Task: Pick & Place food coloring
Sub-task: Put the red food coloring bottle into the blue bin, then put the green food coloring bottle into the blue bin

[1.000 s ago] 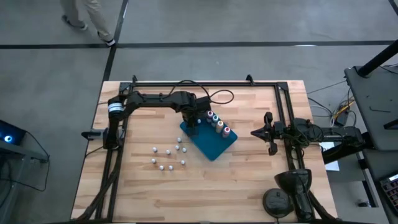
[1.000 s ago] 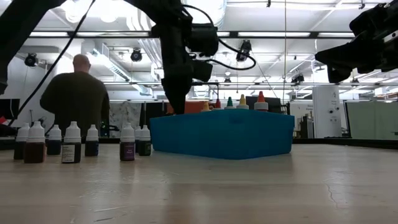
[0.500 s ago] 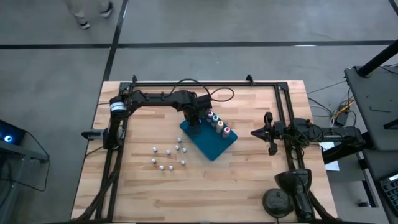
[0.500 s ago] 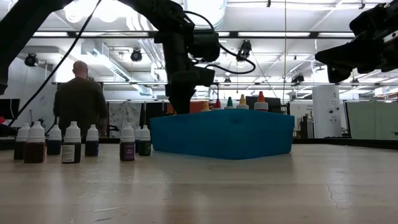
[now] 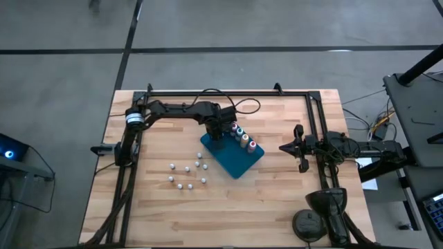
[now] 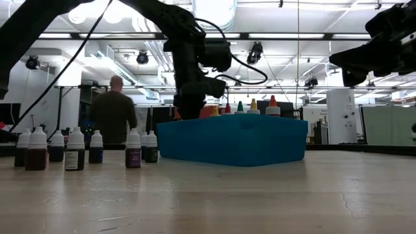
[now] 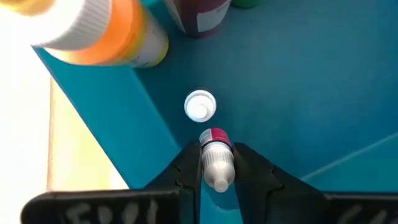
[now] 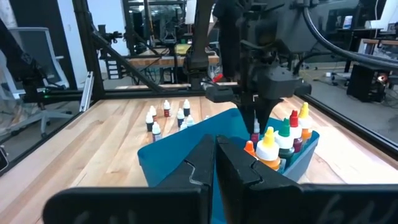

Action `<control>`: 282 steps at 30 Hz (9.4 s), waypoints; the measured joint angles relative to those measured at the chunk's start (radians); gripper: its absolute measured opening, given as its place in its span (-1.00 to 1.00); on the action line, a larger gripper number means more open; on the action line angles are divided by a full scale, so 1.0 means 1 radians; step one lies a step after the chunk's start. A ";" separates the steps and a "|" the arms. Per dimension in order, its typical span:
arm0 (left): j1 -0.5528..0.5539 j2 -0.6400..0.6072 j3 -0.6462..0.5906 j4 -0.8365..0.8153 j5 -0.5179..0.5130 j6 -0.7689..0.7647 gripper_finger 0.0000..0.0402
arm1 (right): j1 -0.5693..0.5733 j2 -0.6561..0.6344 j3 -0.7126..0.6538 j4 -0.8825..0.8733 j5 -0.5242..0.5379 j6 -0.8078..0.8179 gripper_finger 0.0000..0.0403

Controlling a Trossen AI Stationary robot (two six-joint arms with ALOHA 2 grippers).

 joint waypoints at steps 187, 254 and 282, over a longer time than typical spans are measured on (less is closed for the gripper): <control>-0.178 -0.434 -0.456 0.057 0.035 -0.469 -0.30 | 0.000 0.005 0.000 0.000 0.000 0.002 -0.96; -0.164 -0.227 -0.391 0.062 0.041 -0.464 -0.59 | 0.000 0.006 0.000 0.000 0.000 0.002 -0.96; -0.164 -0.225 -0.392 0.050 0.046 -0.464 -0.62 | 0.000 0.006 0.000 0.000 0.000 0.000 -0.96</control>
